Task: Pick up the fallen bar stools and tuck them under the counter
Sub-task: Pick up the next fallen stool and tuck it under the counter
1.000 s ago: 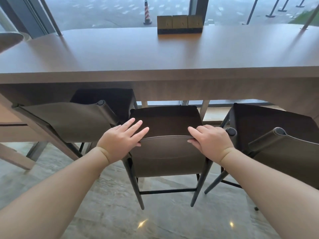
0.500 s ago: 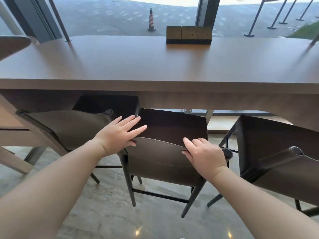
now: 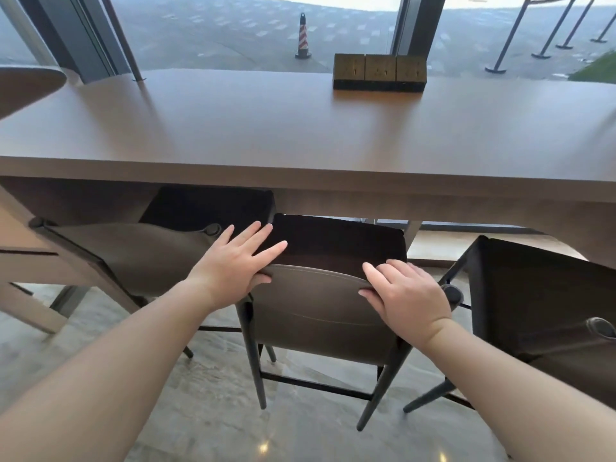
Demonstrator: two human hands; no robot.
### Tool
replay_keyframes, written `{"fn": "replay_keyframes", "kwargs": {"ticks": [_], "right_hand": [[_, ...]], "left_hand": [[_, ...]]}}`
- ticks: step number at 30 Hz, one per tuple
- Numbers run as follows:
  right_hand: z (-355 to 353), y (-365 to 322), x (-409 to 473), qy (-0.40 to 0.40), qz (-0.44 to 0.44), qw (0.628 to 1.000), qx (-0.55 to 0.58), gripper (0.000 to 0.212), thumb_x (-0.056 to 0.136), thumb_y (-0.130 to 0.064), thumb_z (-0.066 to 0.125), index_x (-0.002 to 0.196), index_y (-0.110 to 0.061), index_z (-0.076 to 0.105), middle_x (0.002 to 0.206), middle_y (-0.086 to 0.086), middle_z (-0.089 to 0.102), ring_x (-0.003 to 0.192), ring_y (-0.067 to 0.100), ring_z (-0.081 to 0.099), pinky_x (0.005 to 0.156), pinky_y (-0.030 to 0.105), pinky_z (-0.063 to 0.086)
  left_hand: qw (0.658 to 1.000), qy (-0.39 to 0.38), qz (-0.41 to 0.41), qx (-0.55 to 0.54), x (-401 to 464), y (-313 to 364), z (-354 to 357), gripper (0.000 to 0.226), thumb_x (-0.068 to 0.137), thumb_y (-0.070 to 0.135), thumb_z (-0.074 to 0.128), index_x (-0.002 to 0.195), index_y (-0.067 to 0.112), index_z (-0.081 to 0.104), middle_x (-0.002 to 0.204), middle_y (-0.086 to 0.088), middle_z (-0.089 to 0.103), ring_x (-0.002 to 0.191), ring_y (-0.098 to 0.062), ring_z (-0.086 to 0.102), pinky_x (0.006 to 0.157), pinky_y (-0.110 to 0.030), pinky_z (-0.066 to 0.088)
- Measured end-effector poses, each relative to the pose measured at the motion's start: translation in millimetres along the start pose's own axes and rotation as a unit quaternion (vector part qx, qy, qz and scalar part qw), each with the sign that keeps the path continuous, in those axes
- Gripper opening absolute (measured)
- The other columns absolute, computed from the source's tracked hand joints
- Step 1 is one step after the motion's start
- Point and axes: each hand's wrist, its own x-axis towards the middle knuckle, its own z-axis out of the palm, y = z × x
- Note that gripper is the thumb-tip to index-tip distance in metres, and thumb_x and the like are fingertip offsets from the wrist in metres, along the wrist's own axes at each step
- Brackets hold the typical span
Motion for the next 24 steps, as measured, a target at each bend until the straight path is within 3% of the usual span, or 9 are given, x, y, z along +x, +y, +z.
{"fn": "replay_keyframes", "kwargs": {"ticks": [5, 10, 15, 24], "right_hand": [[8, 20, 10, 0.008, -0.018, 1.0, 0.012, 0.034, 0.094, -0.033, 0.062, 0.119, -0.011, 0.068, 0.091, 0.004, 0.07, 0.094, 0.029, 0.066, 0.083, 0.041, 0.054], [16, 65, 6, -0.01, -0.02, 1.0, 0.009, 0.042, 0.092, -0.038, 0.063, 0.123, -0.01, 0.066, 0.103, 0.008, 0.072, 0.101, 0.031, 0.066, 0.088, 0.045, 0.054], [25, 88, 12, -0.013, -0.028, 0.999, 0.011, 0.045, 0.093, -0.043, 0.059, 0.125, -0.012, 0.064, 0.104, 0.007, 0.071, 0.102, 0.03, 0.065, 0.081, 0.041, 0.055], [31, 110, 18, -0.014, -0.03, 0.999, 0.02, 0.043, 0.093, -0.044, 0.063, 0.123, -0.014, 0.064, 0.098, 0.005, 0.071, 0.099, 0.028, 0.066, 0.076, 0.041, 0.056]], "left_hand": [[1.0, -0.008, -0.025, -0.014, 13, 3, -1, 0.063, 0.096, 0.05, 0.043, 0.152, 0.032, 0.021, 0.158, -0.013, 0.03, 0.146, -0.034, 0.026, 0.113, -0.055, 0.029], [0.998, 0.023, -0.04, -0.031, 27, 44, -3, 0.064, 0.094, 0.044, 0.055, 0.151, 0.03, 0.029, 0.154, -0.016, 0.037, 0.141, -0.037, 0.035, 0.104, -0.053, 0.042], [0.996, 0.028, -0.08, -0.012, 41, 55, -4, 0.065, 0.095, 0.046, 0.052, 0.152, 0.03, 0.027, 0.156, -0.015, 0.034, 0.143, -0.038, 0.03, 0.109, -0.056, 0.036], [0.996, 0.047, -0.077, -0.009, 56, 59, -3, 0.06, 0.094, 0.04, 0.059, 0.148, 0.024, 0.039, 0.147, -0.017, 0.046, 0.138, -0.04, 0.039, 0.106, -0.057, 0.039]]}}
